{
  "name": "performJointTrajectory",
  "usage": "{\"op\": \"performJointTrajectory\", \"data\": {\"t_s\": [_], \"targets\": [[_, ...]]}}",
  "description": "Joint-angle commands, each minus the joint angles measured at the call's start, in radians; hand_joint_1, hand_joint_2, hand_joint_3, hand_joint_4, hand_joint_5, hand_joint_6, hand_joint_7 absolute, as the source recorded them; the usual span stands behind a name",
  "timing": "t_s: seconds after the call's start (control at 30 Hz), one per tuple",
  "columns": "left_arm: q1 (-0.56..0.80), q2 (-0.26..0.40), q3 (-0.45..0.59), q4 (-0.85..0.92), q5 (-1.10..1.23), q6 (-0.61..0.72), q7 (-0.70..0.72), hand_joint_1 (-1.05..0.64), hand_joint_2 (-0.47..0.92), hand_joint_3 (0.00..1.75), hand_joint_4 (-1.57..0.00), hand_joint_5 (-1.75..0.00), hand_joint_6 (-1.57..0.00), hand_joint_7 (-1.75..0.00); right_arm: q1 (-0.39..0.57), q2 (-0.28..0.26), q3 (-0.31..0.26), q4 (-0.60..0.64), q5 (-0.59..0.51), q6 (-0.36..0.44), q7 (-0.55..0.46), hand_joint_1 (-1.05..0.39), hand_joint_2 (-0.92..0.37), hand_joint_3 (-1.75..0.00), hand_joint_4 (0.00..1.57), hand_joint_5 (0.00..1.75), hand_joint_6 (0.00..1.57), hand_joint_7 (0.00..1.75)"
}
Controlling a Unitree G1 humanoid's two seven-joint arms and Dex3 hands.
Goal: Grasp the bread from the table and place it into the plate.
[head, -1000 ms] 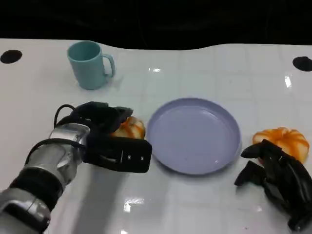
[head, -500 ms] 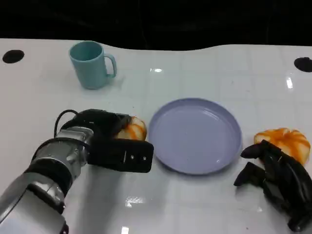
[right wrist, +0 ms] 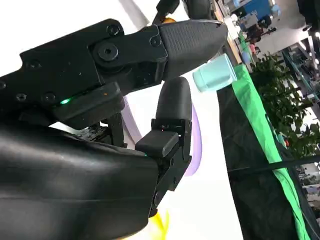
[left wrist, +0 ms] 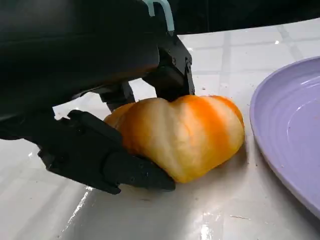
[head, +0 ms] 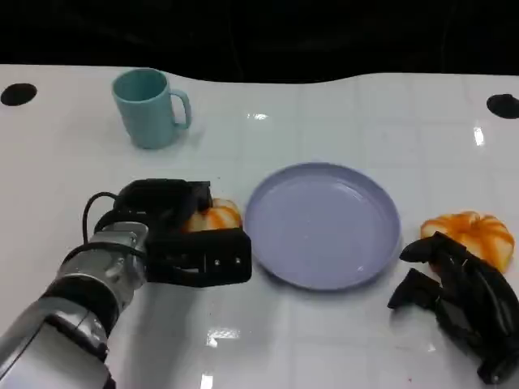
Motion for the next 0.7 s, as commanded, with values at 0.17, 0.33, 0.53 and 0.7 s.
{"op": "performJointTrajectory", "data": {"t_s": [0.17, 0.33, 0.53, 0.7], "targets": [[-0.071, -0.002, 0.03, -0.087, -0.027, 0.143, -0.016, -0.26, 0.92, 0.49, -0.64, -1.69, -0.61, -0.96, 0.015, -0.01, -0.001, 0.02, -0.022, -0.024, -0.025, -0.55, -0.92, -0.22, 0.66, 1.57, 0.61, 1.25], [-0.066, 0.001, 0.024, -0.126, -0.033, 0.179, -0.031, -0.24, 0.92, 0.46, -0.63, -1.72, -0.66, -0.83, 0.012, -0.011, 0.001, 0.028, -0.022, -0.034, -0.025, -0.55, -0.92, -0.23, 0.66, 1.56, 0.61, 1.26], [-0.094, -0.001, 0.037, -0.181, -0.04, 0.169, 0.036, -0.23, 0.92, 0.43, -0.72, -1.74, -0.73, -0.53, 0.0, -0.007, -0.005, 0.031, -0.008, -0.006, -0.028, -0.54, -0.92, -0.22, 0.67, 1.56, 0.6, 1.26], [-0.093, -0.005, 0.026, -0.207, -0.028, 0.131, 0.076, -0.21, 0.92, 0.29, -0.77, -1.75, -0.79, -0.84, 0.0, -0.018, 0.0, 0.056, -0.022, -0.049, -0.012, -0.54, -0.92, -0.25, 0.66, 1.56, 0.59, 1.27]]}}
